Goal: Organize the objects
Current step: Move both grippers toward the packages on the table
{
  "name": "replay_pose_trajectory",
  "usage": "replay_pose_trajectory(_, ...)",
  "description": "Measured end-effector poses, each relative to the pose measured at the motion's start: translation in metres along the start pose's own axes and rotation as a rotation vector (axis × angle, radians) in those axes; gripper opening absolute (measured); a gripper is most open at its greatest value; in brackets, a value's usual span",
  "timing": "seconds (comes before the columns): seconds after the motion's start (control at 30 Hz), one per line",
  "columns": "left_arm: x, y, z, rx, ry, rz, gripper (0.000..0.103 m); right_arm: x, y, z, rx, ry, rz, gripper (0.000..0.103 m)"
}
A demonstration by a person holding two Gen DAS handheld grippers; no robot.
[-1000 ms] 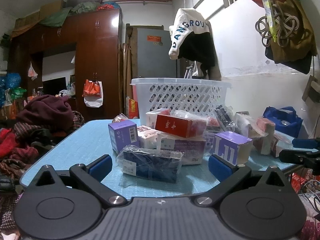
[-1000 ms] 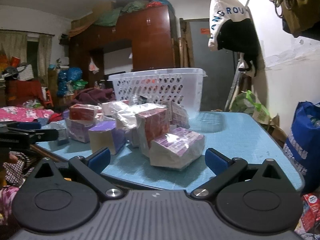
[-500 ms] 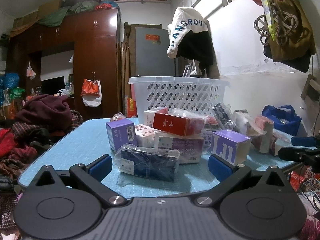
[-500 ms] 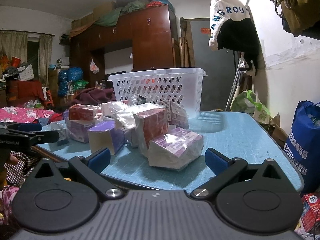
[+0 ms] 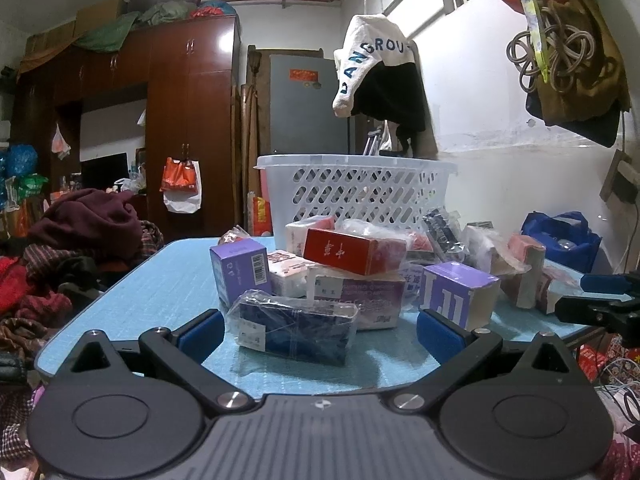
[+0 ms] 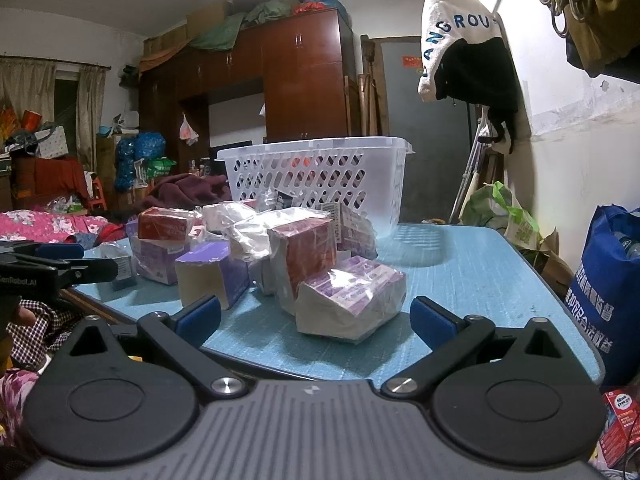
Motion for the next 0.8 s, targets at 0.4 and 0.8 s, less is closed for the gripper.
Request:
replay_pose_trajectory(0.4, 0.0037, -0.0005, 0.0006, -0.003, -0.004, -0.001, 0.103, 0.0009, -0.0010, 0.0022, 0.004, 0.001, -0.009, 0.103)
replay_pose_trajectory(0.8, 0.0048, 0.0000, 0.0032, -0.003, -0.004, -0.004, 0.103, 0.0007, -0.0025, 0.0026, 0.009, -0.009, -0.010, 0.103)
Point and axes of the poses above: each gripper's, at about its wrist camera, not at the fingertips, and z roughly the way its jaws point, x to its left, y to its top, the point moved 4 cm from there along z, roughly the way its jaws point, and after that the axes turned 10 degrees about x, right-handed, at the moved point
